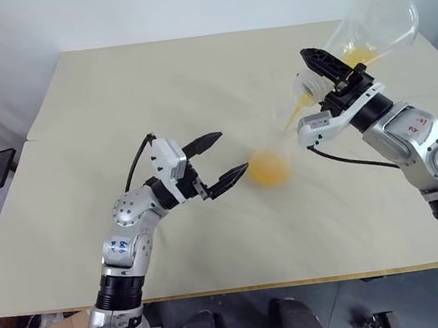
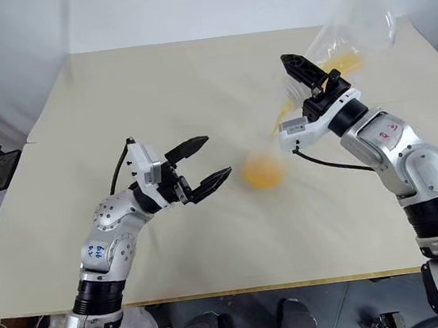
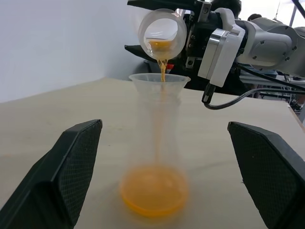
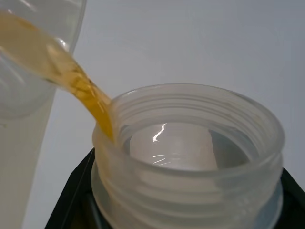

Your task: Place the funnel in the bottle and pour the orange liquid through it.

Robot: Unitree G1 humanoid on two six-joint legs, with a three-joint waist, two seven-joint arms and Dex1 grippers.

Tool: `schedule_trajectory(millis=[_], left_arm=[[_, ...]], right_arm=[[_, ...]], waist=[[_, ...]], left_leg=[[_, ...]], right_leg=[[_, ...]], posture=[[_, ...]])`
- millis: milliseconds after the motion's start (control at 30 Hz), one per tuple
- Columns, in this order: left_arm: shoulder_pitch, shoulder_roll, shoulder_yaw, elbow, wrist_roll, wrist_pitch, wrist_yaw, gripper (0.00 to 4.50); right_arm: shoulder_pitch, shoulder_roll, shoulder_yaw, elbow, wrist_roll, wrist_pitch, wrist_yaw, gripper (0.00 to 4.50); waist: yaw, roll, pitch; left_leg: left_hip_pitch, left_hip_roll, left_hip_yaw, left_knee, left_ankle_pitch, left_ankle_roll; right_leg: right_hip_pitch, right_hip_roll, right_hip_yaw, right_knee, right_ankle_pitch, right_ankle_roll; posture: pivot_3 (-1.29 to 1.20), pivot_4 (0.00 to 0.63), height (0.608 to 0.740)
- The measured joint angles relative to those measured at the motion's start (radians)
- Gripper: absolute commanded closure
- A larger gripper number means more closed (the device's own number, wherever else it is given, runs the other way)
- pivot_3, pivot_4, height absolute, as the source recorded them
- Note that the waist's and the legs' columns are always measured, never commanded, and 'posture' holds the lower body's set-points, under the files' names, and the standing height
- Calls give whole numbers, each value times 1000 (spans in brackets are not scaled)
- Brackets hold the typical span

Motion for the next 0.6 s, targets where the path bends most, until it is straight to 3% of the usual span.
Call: schedule_trajectory(millis=[600], left_arm=[[0,-7,-4,0,0,0,3,0]], right_arm=[[3,-3,0,0,-25,-17,-32,2017]], waist=[[0,0,0]], left_leg=[[0,0,0,0,0,0]], right_leg=[[0,0,0,0,0,0]], posture=[[0,150,740]])
